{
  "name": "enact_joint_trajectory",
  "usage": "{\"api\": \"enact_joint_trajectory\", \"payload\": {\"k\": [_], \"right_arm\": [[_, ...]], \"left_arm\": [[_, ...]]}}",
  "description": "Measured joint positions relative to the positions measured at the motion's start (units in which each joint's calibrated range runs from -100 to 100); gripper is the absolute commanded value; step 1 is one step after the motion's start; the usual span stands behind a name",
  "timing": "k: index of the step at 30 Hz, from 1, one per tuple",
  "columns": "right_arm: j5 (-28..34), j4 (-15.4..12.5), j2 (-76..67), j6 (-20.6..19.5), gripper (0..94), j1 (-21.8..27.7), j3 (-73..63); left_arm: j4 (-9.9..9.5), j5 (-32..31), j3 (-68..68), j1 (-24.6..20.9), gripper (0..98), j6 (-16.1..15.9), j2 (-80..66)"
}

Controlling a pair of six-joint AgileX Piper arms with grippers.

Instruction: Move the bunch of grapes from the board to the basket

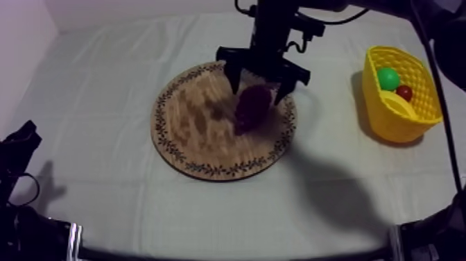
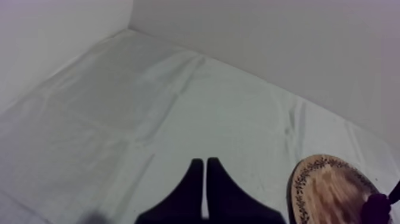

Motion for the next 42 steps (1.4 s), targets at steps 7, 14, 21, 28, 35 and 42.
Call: {"api": "enact_joint_trajectory", "payload": {"k": [7, 14, 21, 28, 35, 42], "right_arm": [[-0.4, 0.2, 3.7, -0.3, 56.8, 0.0, -1.8], [-0.9, 0.6, 6.7, -0.4, 56.4, 0.3, -4.0], [-1.2, 0.6, 8.9, -0.4, 55.7, 0.4, -5.1], [-1.7, 0.8, 10.8, -0.4, 53.6, 0.5, -5.8], [-2.3, 1.0, 12.0, 0.0, 46.4, 0.6, -6.7], [-2.7, 1.1, 12.1, 0.9, 33.8, 0.5, -6.6]], "left_arm": [[0.00, 0.0, 0.0, 0.0, 0.0, 0.0, 0.0], [0.00, 0.0, 0.0, 0.0, 0.0, 0.0, 0.0], [0.00, 0.0, 0.0, 0.0, 0.0, 0.0, 0.0], [0.00, 0.0, 0.0, 0.0, 0.0, 0.0, 0.0], [0.00, 0.0, 0.0, 0.0, 0.0, 0.0, 0.0], [0.00, 0.0, 0.0, 0.0, 0.0, 0.0, 0.0]]}}
